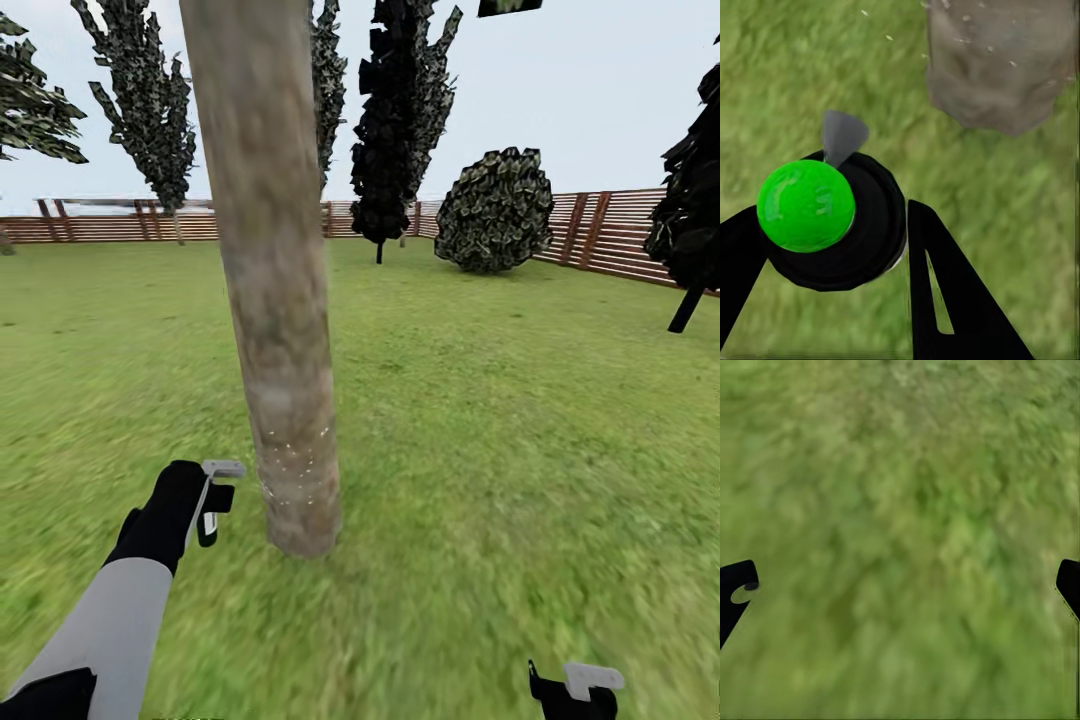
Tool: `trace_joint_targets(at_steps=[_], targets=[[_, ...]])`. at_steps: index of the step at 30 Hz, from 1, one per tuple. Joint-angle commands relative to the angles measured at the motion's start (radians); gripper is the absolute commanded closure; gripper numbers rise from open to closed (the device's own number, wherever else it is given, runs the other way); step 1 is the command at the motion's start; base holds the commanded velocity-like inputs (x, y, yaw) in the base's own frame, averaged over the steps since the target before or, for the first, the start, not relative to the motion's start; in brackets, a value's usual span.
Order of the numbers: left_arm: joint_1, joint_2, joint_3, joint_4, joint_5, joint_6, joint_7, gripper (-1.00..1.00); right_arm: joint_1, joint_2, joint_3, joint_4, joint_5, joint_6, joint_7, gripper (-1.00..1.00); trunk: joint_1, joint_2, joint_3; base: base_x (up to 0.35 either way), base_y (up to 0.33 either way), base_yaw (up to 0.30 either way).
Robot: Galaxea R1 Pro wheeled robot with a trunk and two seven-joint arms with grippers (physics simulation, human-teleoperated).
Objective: In the garden, pick up the pesticide atomizer on the floor and spray pesticide onto both trees until each tree trunk is fully covered.
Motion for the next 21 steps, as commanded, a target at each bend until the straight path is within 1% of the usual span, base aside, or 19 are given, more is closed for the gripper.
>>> trace_joint_targets(at_steps=[1, 12, 19, 21], targets=[[0.000, -0.001, 0.002, -0.001, -0.011, 0.003, -0.010, 1.00, -0.001, 0.000, -0.004, 0.002, 0.011, -0.003, -0.007, -1.00, 0.000, 0.000, -0.001, 0.000, -0.263, 0.038], [0.000, 0.000, 0.000, -0.003, -0.013, 0.001, -0.010, 1.00, -0.001, 0.000, -0.004, 0.002, 0.011, -0.003, -0.007, -1.00, 0.000, 0.000, -0.001, 0.000, -0.272, 0.010], [0.003, 0.004, -0.003, 0.003, -0.015, -0.001, -0.009, 1.00, -0.001, 0.000, -0.004, 0.003, 0.010, -0.003, -0.007, -1.00, 0.000, 0.000, -0.001, 0.000, -0.274, 0.235], [0.014, 0.004, -0.002, 0.023, -0.015, -0.004, -0.009, 1.00, -0.001, 0.000, -0.004, 0.003, 0.011, -0.003, -0.007, -1.00, 0.000, 0.000, -0.001, 0.000, -0.274, 0.275]])
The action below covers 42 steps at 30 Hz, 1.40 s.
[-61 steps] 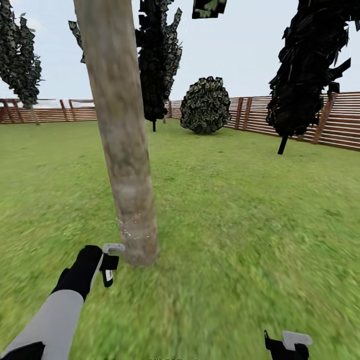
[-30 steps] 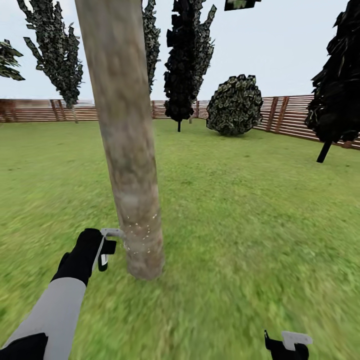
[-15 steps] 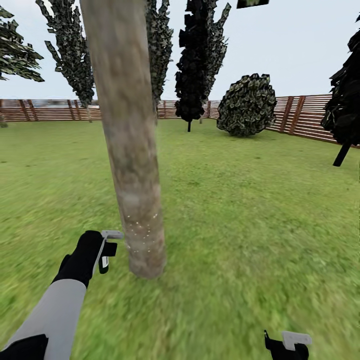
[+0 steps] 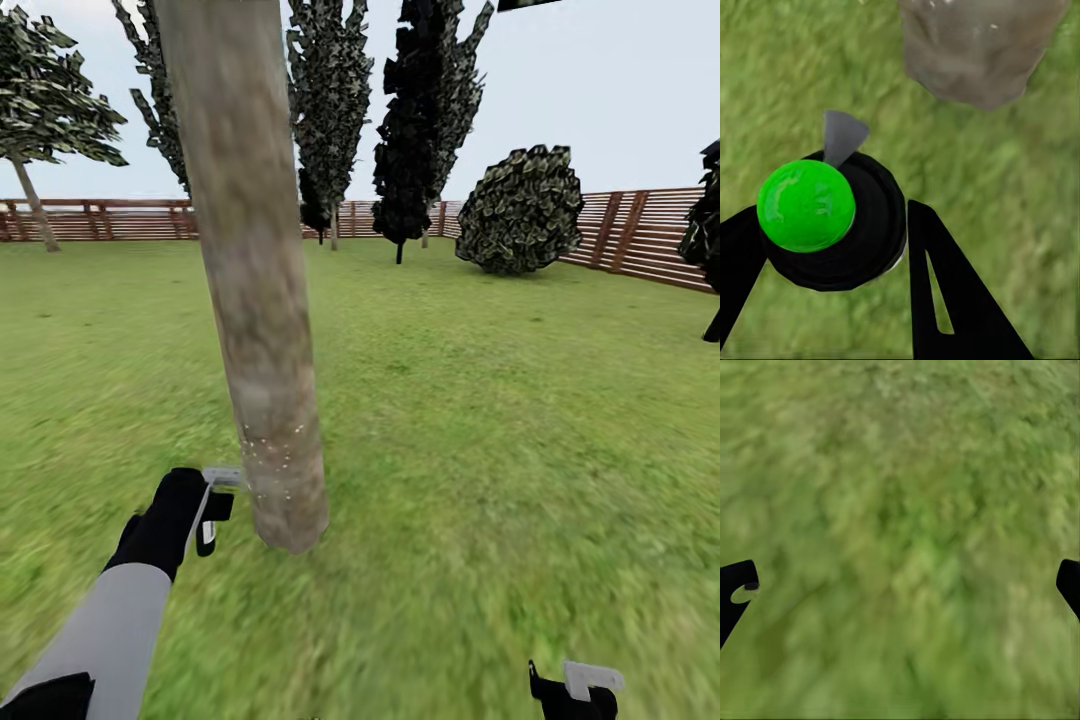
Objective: In the garden, pick up the pesticide atomizer on the floor and spray pesticide onto both trees until each tree trunk is fully covered.
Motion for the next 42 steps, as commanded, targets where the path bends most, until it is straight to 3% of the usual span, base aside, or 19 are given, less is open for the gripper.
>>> trace_joint_targets(at_steps=[1, 7, 12, 16, 19, 27, 29, 30, 31, 42], targets=[[0.015, -0.003, 0.003, 0.017, -0.011, -0.001, -0.010, 1.00, -0.001, 0.000, -0.004, 0.002, 0.010, -0.003, -0.006, -1.00, 0.000, 0.000, -0.001, 0.000, -0.274, 0.171], [0.025, 0.000, 0.005, 0.027, -0.014, -0.050, -0.009, 1.00, -0.001, 0.000, -0.006, 0.001, 0.009, -0.003, -0.006, -1.00, 0.000, 0.000, -0.001, 0.059, -0.274, 0.031], [0.052, 0.018, 0.013, 0.059, -0.015, -0.083, -0.005, 1.00, -0.001, 0.000, -0.006, 0.002, 0.009, -0.003, -0.006, -1.00, 0.000, 0.000, -0.001, 0.091, -0.274, 0.001], [0.055, 0.046, 0.015, 0.072, -0.008, -0.090, 0.042, 1.00, -0.001, 0.000, -0.005, 0.002, 0.009, -0.003, -0.006, -1.00, 0.000, 0.000, -0.001, 0.090, -0.274, 0.001], [0.055, 0.034, 0.016, 0.086, -0.001, -0.091, 0.046, 1.00, -0.001, 0.000, -0.005, 0.002, 0.009, -0.003, -0.006, -1.00, 0.000, 0.000, -0.001, 0.103, -0.274, 0.189], [0.055, 0.034, 0.021, 0.113, 0.011, -0.091, 0.048, 1.00, -0.001, 0.000, -0.005, 0.002, 0.009, -0.003, -0.006, -1.00, 0.000, 0.000, -0.001, 0.219, -0.199, 0.275], [0.055, 0.036, 0.022, 0.138, 0.013, -0.127, 0.049, 1.00, -0.001, 0.000, -0.005, 0.002, 0.009, -0.003, -0.005, -1.00, 0.000, 0.000, -0.001, 0.272, -0.152, 0.277], [0.055, 0.035, 0.043, 0.173, 0.015, -0.196, 0.055, 1.00, -0.001, 0.000, -0.005, 0.002, 0.009, -0.003, -0.006, -1.00, 0.000, 0.000, -0.001, 0.286, -0.135, 0.259], [0.055, 0.032, 0.056, 0.207, 0.017, -0.220, 0.056, 1.00, -0.001, 0.000, -0.004, 0.002, 0.009, -0.003, -0.006, -1.00, 0.000, 0.000, -0.001, 0.227, -0.185, 0.099], [0.055, 0.033, 0.061, 0.218, 0.014, -0.232, 0.058, 1.00, -0.001, 0.000, -0.005, 0.002, 0.011, -0.003, -0.006, -1.00, 0.000, 0.000, -0.001, -0.038, -0.263, 0.011]])
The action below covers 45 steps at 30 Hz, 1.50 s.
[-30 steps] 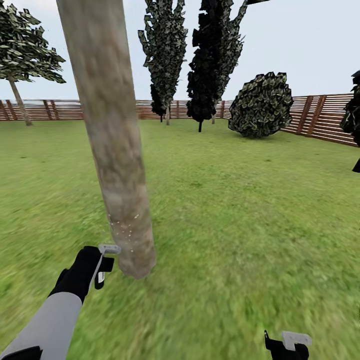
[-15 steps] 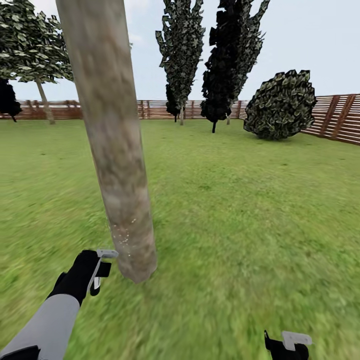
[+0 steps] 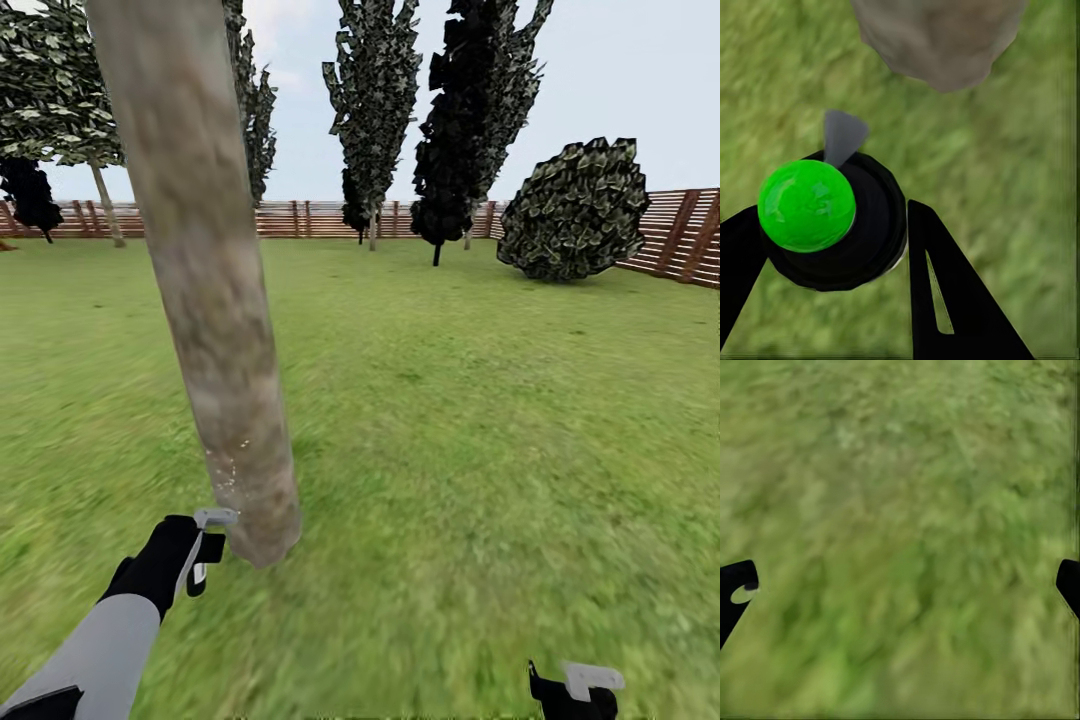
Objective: In the garden, pick up the pesticide atomizer on the floor and spray pesticide onto both trees until each tree trunk is fully covered.
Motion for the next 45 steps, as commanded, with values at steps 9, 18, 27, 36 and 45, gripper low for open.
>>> trace_joint_targets(at_steps=[9, 18, 27, 36, 45], targets=[[-0.001, -0.003, 0.005, 0.007, -0.007, 0.005, 0.032, 1.00, -0.001, 0.000, -0.003, 0.002, 0.010, -0.003, -0.006, -1.00, 0.000, 0.000, -0.001, -0.078, -0.274, 0.181], [-0.001, -0.018, 0.006, 0.008, -0.007, 0.004, 0.033, 1.00, -0.001, 0.000, -0.004, 0.002, 0.010, -0.003, -0.007, -1.00, 0.000, 0.000, -0.001, 0.000, -0.274, 0.169], [-0.001, -0.017, 0.008, 0.005, -0.008, 0.004, 0.034, 1.00, -0.001, 0.000, -0.003, 0.002, 0.011, -0.003, -0.007, -1.00, 0.000, 0.000, -0.001, 0.000, -0.274, 0.039], [-0.001, -0.016, 0.008, 0.007, -0.008, 0.003, 0.034, 1.00, -0.001, 0.000, -0.003, 0.002, 0.011, -0.003, -0.007, -1.00, 0.000, 0.000, -0.001, 0.123, -0.271, 0.265], [-0.001, -0.013, 0.008, 0.009, -0.007, 0.002, 0.088, 1.00, -0.001, 0.000, -0.003, 0.002, 0.011, -0.003, -0.007, -1.00, 0.000, 0.000, -0.001, 0.159, -0.267, 0.253]])
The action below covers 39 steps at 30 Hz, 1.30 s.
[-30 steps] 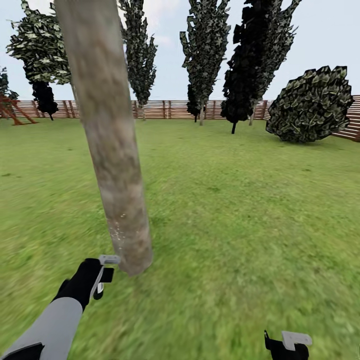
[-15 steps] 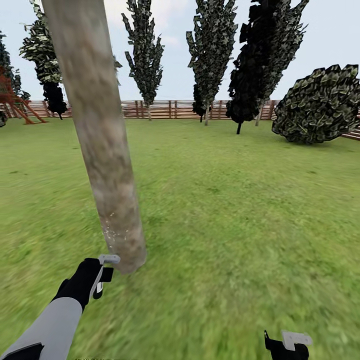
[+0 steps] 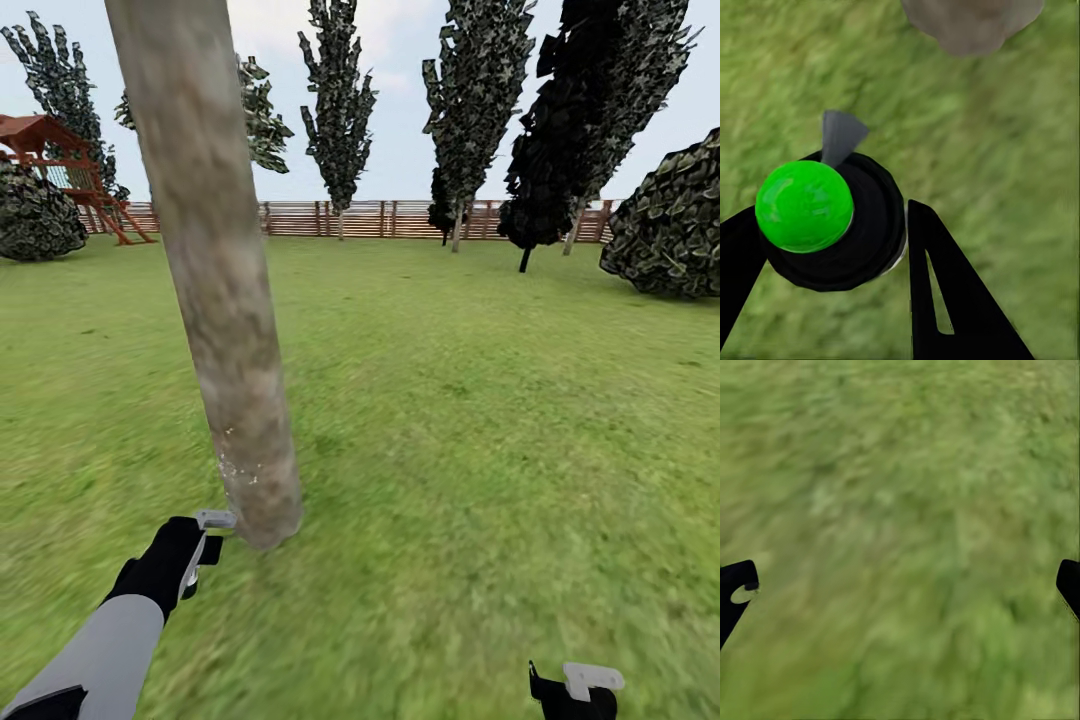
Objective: In the garden, pick up the pesticide atomizer on the floor and spray pesticide onto both trees until each tree trunk is fully covered.
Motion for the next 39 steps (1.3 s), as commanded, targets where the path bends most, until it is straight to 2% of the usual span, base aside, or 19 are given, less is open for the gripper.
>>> trace_joint_targets(at_steps=[1, 13, 17, 19, 24, 25, 34, 39], targets=[[-0.001, -0.001, 0.002, -0.001, 0.002, 0.005, 0.005, 1.00, -0.001, 0.000, -0.004, 0.002, 0.011, -0.003, -0.007, -1.00, 0.000, 0.000, -0.001, 0.159, -0.267, 0.063], [-0.001, -0.004, 0.005, -0.003, 0.005, 0.007, -0.001, 1.00, -0.001, 0.000, -0.005, 0.000, 0.009, -0.003, -0.007, -1.00, 0.000, 0.000, -0.001, 0.085, -0.271, 0.009], [-0.004, -0.002, 0.001, -0.017, 0.003, 0.013, 0.001, 1.00, -0.001, 0.000, -0.005, 0.001, 0.009, -0.003, -0.007, -1.00, 0.000, 0.000, -0.001, -0.011, -0.163, 0.236], [-0.031, -0.009, -0.001, -0.021, 0.003, 0.023, 0.001, 1.00, -0.001, 0.000, -0.005, 0.001, 0.009, -0.003, -0.007, -1.00, 0.000, 0.000, -0.001, -0.002, -0.014, 0.274], [-0.153, -0.014, -0.001, -0.021, 0.003, 0.088, -0.003, 1.00, -0.001, 0.000, -0.004, 0.001, 0.010, -0.003, -0.007, -1.00, 0.000, 0.000, -0.001, 0.000, -0.001, 0.277], [-0.164, -0.015, -0.001, -0.021, 0.003, 0.091, -0.004, 1.00, -0.001, 0.000, -0.004, 0.000, 0.010, -0.003, -0.007, -1.00, 0.000, 0.000, -0.001, 0.000, 0.000, 0.277], [-0.166, -0.012, -0.008, -0.023, 0.001, 0.096, -0.007, 1.00, -0.001, 0.000, -0.005, 0.000, 0.011, -0.003, -0.007, -1.00, 0.000, 0.000, -0.001, 0.010, 0.000, 0.055], [-0.165, -0.013, -0.009, -0.024, 0.001, 0.097, -0.007, 1.00, -0.001, 0.000, -0.005, 0.000, 0.011, -0.003, -0.007, -1.00, 0.000, 0.000, -0.001, 0.261, -0.052, 0.000]])
